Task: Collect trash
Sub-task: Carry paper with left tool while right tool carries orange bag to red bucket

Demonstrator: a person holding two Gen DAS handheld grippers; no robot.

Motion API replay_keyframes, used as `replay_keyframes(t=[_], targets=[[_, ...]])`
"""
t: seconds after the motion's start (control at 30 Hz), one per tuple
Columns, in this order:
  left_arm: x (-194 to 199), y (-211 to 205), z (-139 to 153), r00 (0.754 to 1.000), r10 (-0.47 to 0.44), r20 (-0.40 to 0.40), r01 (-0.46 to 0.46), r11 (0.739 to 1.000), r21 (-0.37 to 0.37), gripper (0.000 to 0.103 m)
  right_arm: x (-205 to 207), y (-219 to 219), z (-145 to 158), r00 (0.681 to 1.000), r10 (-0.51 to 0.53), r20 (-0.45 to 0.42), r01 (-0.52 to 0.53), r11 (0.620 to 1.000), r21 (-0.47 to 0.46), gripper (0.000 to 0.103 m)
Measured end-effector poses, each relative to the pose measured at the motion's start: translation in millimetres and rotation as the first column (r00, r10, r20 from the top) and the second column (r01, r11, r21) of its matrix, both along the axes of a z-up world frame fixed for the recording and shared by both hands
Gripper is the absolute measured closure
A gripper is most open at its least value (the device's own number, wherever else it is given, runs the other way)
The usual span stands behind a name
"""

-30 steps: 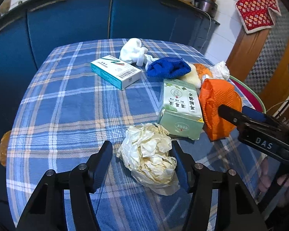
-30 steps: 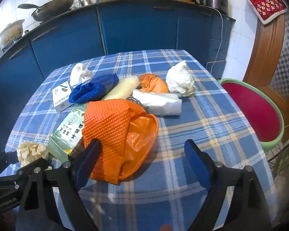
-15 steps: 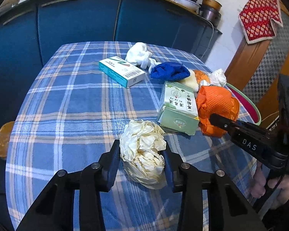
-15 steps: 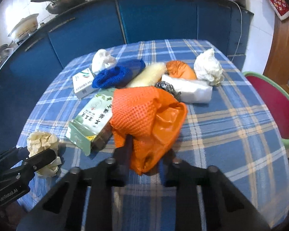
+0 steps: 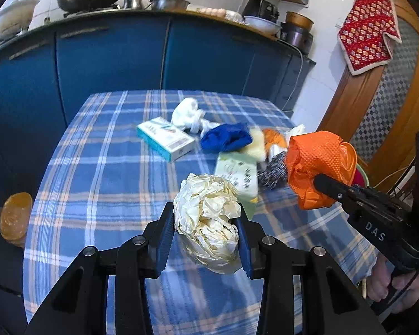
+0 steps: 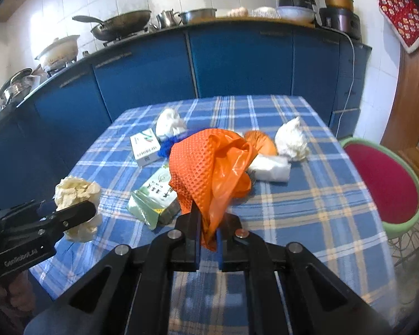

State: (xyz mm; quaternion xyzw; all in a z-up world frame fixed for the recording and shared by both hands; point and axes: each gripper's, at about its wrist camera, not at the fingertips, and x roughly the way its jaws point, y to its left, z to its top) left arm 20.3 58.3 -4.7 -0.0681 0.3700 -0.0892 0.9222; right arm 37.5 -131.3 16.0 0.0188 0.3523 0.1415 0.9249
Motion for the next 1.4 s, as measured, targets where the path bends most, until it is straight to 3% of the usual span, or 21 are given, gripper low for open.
replay_keyframes(t=[0.43,0.8,1.1,1.4], targets=[[20,-38,34,0.997,-0.062,0.055,0.063,0.998,-0.013,0.061,-6,-46,37,0.993,-0.082,0.087,0.083,0.997,-0.008,0.093],[51,-97,57,0.984,-0.156,0.085,0.156,0.988,0.005,0.061,6,-102,57,0.973,-0.193,0.13,0.198,0.98,-0.024,0.093],[79,-167,58,0.967,-0.244,0.075,0.245,0.97,0.004,0.061,26,-163,40,0.953,-0.296,0.071,0.296,0.955,0.007,0.093],[109,-237,45,0.945,-0.326,0.042,0.325,0.945,0.012,0.061,43,-227,6,0.909,-0.418,-0.013,0.418,0.908,0.027,0.093]])
